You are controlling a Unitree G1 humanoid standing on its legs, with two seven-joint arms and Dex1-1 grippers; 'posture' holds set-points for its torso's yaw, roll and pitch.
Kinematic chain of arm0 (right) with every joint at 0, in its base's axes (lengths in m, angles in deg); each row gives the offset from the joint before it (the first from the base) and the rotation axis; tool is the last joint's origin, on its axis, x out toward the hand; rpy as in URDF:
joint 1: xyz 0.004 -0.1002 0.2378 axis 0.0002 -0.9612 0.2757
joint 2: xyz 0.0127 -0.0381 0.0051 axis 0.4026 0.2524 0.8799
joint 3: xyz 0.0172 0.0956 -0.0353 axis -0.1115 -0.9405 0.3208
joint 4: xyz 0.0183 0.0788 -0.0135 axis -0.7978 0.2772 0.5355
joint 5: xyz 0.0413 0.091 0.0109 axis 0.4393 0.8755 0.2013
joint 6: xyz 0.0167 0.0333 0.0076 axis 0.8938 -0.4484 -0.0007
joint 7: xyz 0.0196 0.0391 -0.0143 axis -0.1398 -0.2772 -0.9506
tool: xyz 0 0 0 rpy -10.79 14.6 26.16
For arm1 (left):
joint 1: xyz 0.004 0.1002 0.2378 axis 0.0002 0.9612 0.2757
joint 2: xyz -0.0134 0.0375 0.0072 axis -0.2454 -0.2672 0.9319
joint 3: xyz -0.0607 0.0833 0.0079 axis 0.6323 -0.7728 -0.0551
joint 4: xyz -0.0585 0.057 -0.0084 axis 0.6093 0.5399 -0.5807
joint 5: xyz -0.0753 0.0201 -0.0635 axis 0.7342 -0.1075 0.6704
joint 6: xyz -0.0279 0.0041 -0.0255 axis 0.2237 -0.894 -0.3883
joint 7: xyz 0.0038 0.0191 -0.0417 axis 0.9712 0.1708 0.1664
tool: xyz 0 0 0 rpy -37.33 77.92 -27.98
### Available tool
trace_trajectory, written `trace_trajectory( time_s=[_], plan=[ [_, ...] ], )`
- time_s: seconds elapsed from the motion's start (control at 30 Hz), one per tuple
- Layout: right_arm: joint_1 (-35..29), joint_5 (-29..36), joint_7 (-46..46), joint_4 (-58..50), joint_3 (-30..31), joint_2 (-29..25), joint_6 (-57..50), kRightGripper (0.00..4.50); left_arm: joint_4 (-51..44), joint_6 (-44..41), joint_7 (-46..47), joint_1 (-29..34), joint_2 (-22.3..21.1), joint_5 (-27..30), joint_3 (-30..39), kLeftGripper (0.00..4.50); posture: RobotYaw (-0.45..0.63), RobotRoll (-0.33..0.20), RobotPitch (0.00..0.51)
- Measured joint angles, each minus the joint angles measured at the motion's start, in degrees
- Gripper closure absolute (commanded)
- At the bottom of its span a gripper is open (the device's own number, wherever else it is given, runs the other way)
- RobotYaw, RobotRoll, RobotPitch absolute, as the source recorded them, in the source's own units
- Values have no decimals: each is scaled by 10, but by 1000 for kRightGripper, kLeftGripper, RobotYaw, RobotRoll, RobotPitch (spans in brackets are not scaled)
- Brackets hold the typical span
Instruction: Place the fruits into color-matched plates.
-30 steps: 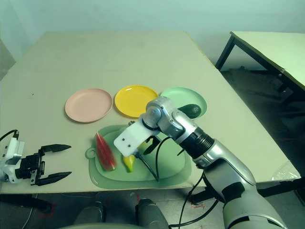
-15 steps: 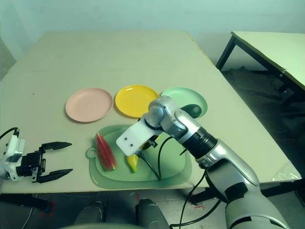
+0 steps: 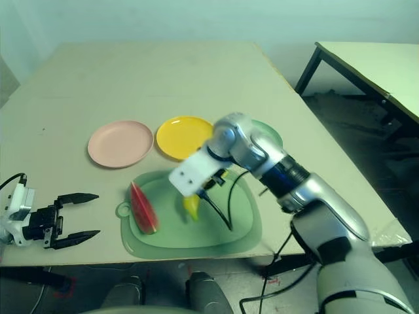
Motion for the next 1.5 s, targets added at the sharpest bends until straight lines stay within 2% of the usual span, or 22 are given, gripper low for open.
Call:
trace_trajectory(
  time_s=[0.2, 0.33, 0.43, 0.7, 0.9, 0.93, 0.97, 1.13, 1.37, 1.5],
  plan=[
    [110, -38, 117, 237, -13, 75, 45, 2857, 1, 3, 2, 11, 2, -1, 1, 0, 23, 0, 72],
    [146, -79, 217, 386, -13, 96, 68, 2857, -2, 2, 12, 11, 3, 3, 3, 0, 36, 0, 74],
    [152, -110, 275, 453, -13, 101, 71, 2857, -4, 2, 18, 13, 3, 4, 4, 0, 38, 0, 75],
    [148, -154, 352, 506, -13, 105, 59, 2857, -6, -2, 35, 16, 10, 10, 13, 0, 41, 0, 72],
    [126, -159, 391, 511, -25, 120, 59, 2857, -6, -1, 36, 16, 10, 10, 16, 0, 35, 0, 69],
    [126, -158, 395, 511, -29, 122, 60, 2130, -6, -1, 36, 16, 10, 10, 16, 0, 34, 0, 67],
    [126, -158, 398, 511, -34, 125, 60, 1903, -5, 0, 35, 15, 10, 10, 16, 0, 34, 0, 67],
    [126, -157, 401, 511, -47, 127, 62, 90, -1, 5, 35, 10, 10, 9, 17, 0, 27, 0, 65],
    [129, -149, 398, 510, -75, 117, 67, 37, 1, 7, 36, 9, 11, 9, 17, 0, 22, 0, 65],
    [147, -123, 361, 502, -106, 98, 73, 37, 1, 7, 36, 8, 11, 8, 17, 0, 24, 0, 67]
  ],
)
